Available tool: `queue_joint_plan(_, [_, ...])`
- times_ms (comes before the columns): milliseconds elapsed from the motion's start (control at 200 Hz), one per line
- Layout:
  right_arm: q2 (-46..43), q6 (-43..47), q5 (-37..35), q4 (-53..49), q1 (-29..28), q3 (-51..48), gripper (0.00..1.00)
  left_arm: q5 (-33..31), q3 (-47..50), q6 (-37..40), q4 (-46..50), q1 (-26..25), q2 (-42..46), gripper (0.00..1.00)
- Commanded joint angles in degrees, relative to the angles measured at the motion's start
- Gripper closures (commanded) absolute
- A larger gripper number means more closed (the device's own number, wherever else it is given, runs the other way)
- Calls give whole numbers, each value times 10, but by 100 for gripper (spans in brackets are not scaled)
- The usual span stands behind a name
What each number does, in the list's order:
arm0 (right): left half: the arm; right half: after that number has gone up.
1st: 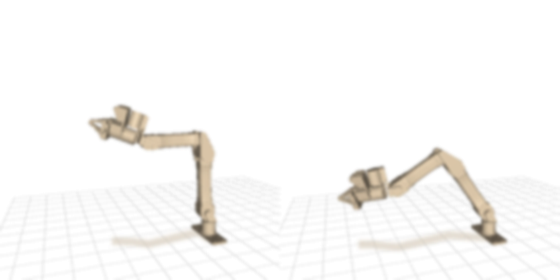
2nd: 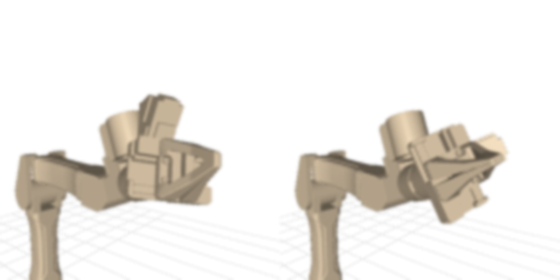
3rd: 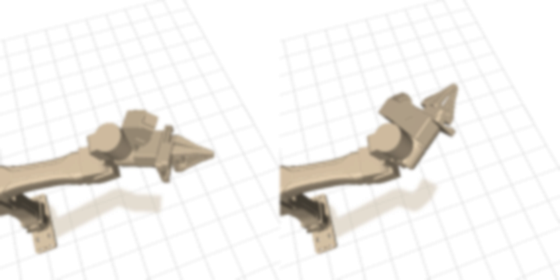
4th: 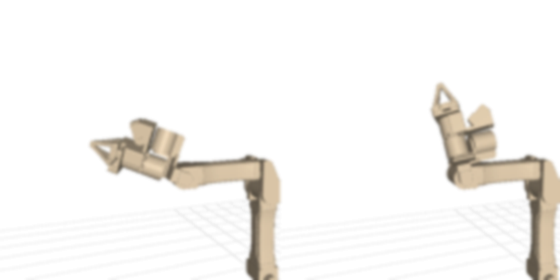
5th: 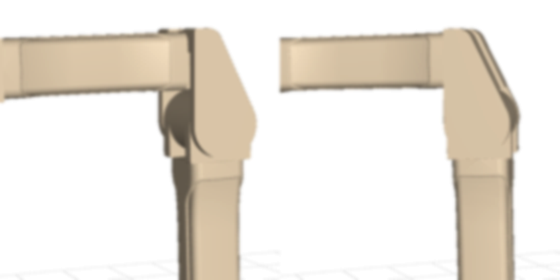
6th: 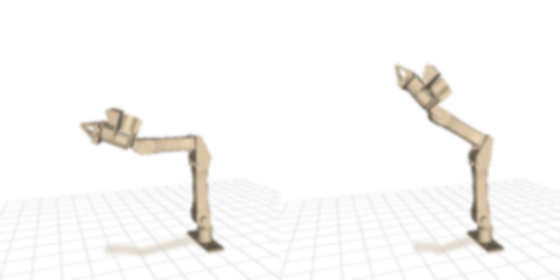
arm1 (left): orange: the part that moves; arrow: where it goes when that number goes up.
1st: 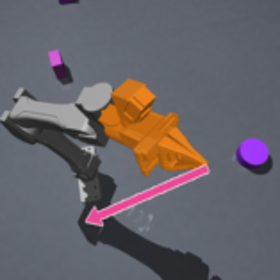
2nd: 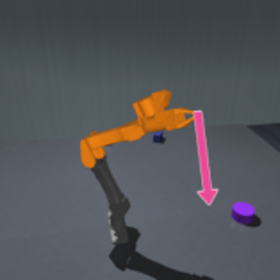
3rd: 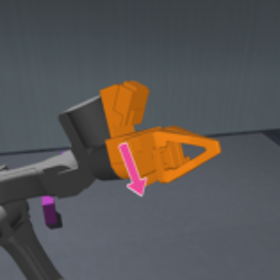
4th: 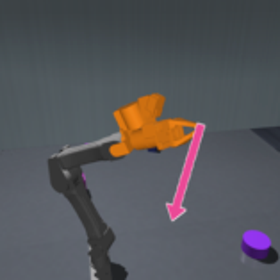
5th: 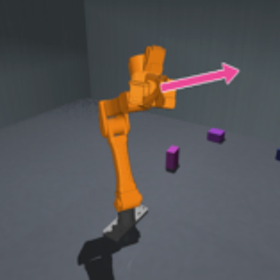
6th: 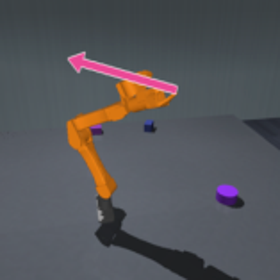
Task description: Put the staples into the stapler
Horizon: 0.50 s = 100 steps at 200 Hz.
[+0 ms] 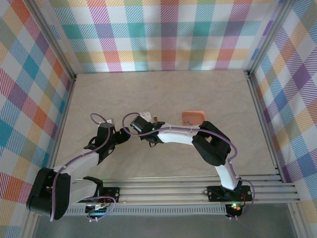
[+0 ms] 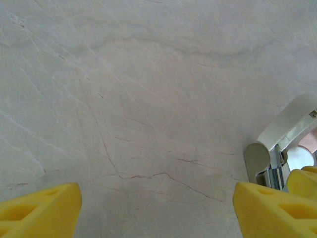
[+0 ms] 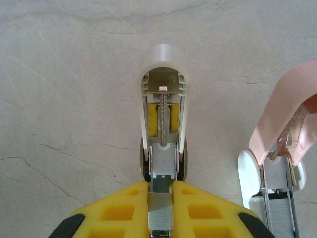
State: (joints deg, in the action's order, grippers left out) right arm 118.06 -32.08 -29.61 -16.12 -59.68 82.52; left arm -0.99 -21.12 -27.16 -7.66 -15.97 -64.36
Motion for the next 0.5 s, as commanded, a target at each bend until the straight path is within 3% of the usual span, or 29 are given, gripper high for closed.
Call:
queue_joint_plan(0, [-20,8,-15,-8,-4,6,84,-2,6,12,-13,4,9,20])
queue_joint_plan(495, [-3,-3,-13,-21,-5,9,84,-4,6,14,-13,4,11,20])
